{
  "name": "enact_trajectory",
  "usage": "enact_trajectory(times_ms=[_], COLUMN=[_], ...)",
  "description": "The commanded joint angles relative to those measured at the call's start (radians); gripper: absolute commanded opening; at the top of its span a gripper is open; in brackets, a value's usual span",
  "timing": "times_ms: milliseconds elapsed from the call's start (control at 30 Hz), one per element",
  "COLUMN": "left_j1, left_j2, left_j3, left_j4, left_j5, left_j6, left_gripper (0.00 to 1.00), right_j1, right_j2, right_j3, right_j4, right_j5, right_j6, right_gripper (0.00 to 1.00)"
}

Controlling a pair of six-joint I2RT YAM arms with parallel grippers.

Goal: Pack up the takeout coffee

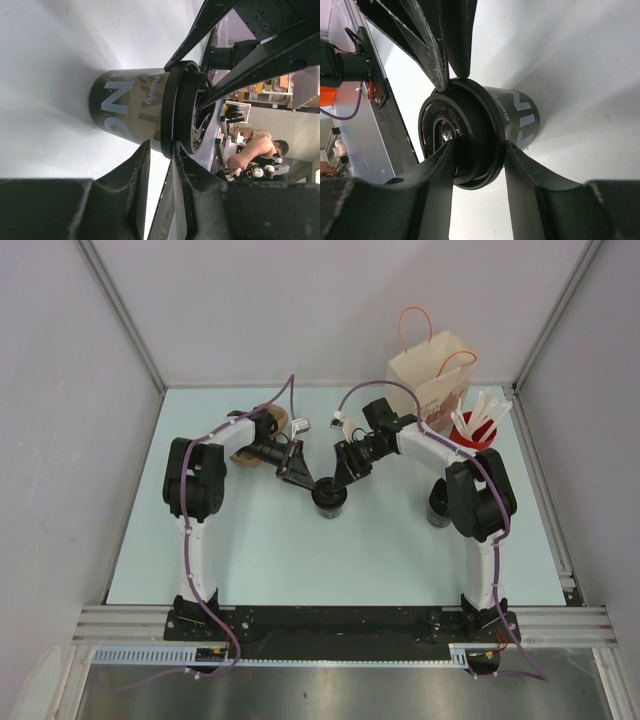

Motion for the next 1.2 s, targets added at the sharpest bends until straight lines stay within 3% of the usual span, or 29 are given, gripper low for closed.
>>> enact_trajectory(times_ms=[0, 100, 267, 433, 800, 1167], left_j1=[-0.069, -0.09, -0.097, -0.072, -0.047, -0.008], left_j2=[0.102, 0.114, 0.081, 0.019, 0.007, -0.1], left_j3=[-0.064, -0.08, -0.067, 0.027, 0.332, 0.349], left_j4=[0.037, 0.047, 0.051, 0.041, -0.068, -0.088], left_j5=[-0.467, -0.528, -0.485, -0.41, -0.315, -0.275], left_j6=[0.096, 0.093, 0.094, 0.088, 0.09, 0.091], left_gripper=[0.28, 0.29, 0.32, 0.49, 0.65, 0.87], right_j1=[0.031, 0.031, 0.033, 0.033, 0.031, 0.022], right_j2=[0.058, 0.058, 0.052, 0.034, 0.021, -0.003], right_j3=[-0.069, -0.075, -0.082, -0.075, -0.055, -0.055], right_j4=[-0.072, -0.075, -0.076, -0.07, -0.075, -0.073], right_j5=[0.194, 0.203, 0.206, 0.204, 0.207, 0.207], right_j6=[-0.086, -0.094, -0.102, -0.102, -0.094, -0.091], right_gripper=[0.44, 0.44, 0.44, 0.44, 0.44, 0.48])
